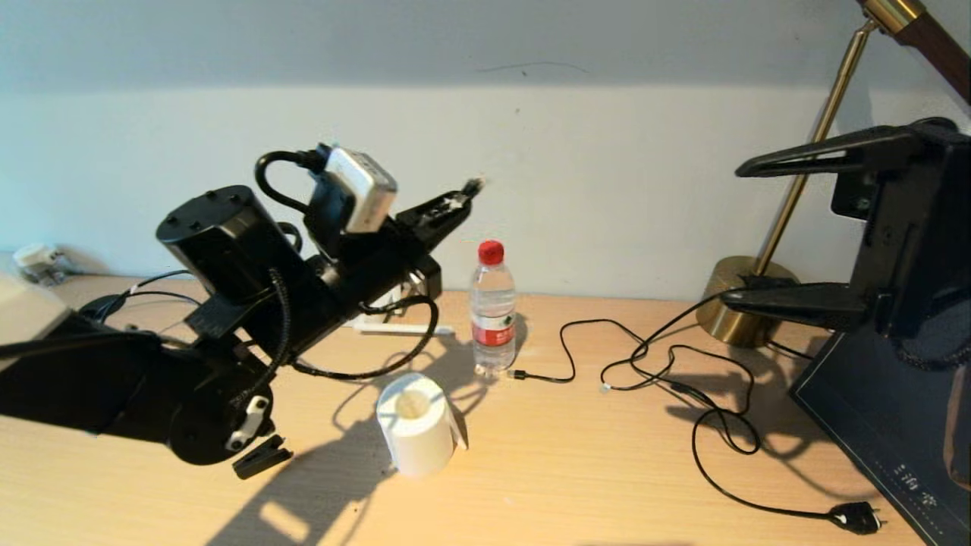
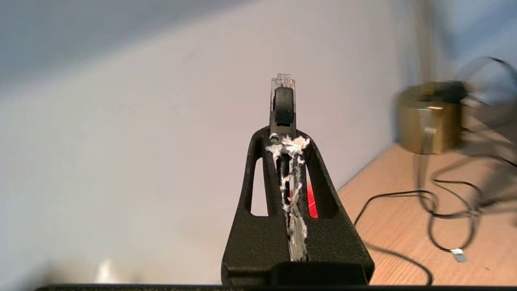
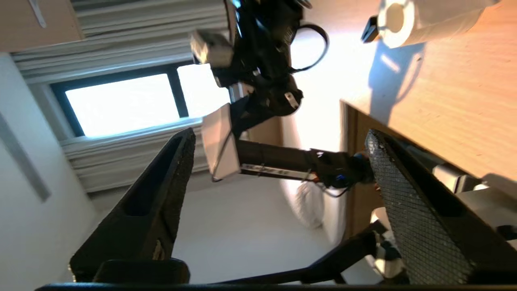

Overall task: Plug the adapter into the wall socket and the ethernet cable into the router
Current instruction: Plug cable into router interface

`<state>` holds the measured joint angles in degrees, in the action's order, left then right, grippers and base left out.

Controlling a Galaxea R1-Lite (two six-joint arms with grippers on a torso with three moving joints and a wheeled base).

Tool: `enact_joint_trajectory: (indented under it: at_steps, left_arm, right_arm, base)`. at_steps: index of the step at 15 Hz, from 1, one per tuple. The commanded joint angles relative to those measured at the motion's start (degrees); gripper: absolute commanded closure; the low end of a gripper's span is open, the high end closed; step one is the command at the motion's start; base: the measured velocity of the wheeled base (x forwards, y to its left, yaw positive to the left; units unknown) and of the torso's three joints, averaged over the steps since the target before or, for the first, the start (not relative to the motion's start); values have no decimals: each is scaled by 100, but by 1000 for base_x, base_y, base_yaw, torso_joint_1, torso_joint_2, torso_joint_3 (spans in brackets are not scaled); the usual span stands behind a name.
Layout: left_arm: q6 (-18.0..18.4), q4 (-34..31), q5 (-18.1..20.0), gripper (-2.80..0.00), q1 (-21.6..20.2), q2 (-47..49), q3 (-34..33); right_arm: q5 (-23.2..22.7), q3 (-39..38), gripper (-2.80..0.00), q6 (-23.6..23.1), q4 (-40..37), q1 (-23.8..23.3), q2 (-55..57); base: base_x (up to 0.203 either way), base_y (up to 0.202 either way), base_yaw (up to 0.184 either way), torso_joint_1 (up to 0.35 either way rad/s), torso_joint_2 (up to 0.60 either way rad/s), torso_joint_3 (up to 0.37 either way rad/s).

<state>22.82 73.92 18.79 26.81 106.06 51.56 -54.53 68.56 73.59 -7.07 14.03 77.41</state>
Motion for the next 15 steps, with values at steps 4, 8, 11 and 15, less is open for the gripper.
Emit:
enact_joint_trajectory:
  at_steps: [4, 8, 11, 15]
  left_arm:
    - [-1868, -70, -330, 0, -503, 226, 91]
    - [-2620, -981, -400, 0, -690, -515, -174]
    - [-2789, -2519, -418, 0, -1237, -1173, -360]
    - [-2967, -3974, -194, 0, -1805, -1882, -646]
  right_arm:
    - [1418, -1180, -280, -1140, -120, 3, -1903]
    - [3272, -1789, -280, -2693, -705, 3, -3452]
    - [4666, -2150, -280, -3860, -1396, -4, -4460]
    - [5561, -2683, -280, -4501, -1791, -1009, -5116]
  base:
    - [0, 0, 0, 0, 0, 0]
    - [0, 0, 0, 0, 0, 0]
    - [0, 0, 0, 0, 0, 0]
    - [0, 0, 0, 0, 0, 0]
